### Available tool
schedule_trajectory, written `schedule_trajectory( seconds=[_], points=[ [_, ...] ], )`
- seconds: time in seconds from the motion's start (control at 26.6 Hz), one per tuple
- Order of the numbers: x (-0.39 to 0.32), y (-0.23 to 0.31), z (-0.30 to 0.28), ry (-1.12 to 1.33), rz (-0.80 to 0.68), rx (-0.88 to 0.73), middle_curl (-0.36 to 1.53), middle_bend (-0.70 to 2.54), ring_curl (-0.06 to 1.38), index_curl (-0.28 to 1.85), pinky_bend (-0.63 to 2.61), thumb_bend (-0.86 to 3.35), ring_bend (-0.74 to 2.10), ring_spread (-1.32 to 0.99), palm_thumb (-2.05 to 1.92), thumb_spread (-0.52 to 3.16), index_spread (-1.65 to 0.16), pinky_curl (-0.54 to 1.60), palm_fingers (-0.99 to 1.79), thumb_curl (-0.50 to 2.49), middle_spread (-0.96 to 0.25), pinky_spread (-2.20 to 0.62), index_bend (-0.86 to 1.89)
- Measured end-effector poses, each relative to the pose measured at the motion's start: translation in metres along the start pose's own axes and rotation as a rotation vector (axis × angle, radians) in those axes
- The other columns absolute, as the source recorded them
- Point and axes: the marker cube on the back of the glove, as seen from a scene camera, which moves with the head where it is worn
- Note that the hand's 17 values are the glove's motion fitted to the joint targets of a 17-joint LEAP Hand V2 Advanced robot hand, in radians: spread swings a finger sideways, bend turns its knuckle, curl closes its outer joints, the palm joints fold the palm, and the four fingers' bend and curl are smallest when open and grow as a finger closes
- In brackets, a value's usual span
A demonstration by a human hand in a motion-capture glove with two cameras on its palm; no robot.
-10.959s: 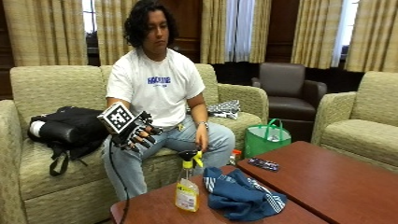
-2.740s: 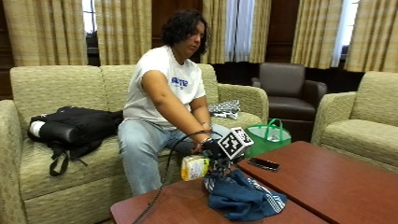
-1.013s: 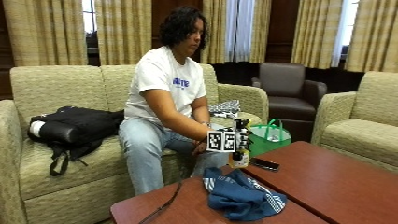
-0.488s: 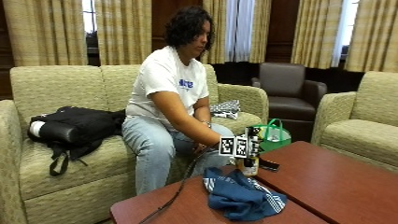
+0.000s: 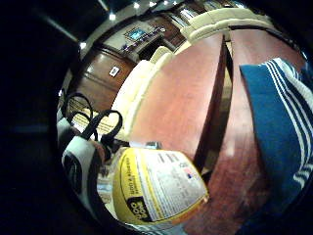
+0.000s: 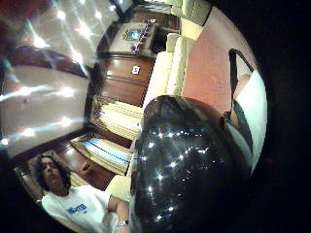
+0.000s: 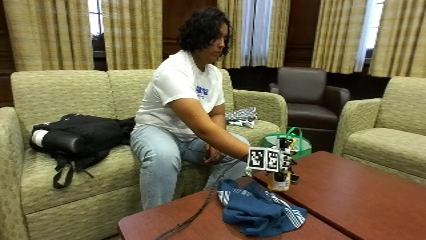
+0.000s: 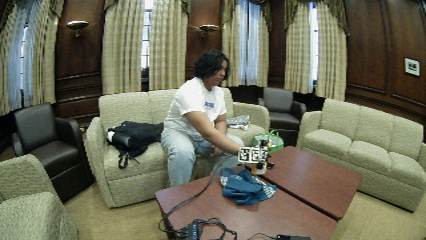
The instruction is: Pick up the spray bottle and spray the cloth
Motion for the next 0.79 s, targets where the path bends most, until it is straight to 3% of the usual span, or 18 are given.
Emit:
schedule_trajectory(
  seconds=[0.79],
  points=[
    [0.003, -0.033, 0.024, -0.004, 0.022, 0.021, 0.53, 0.58, 0.48, 0.62, 0.44, -0.03, 0.69, -0.19, 0.92, 0.32, -0.26, 0.39, 1.37, 0.85, -0.21, -0.3, 0.25]
  ],
)
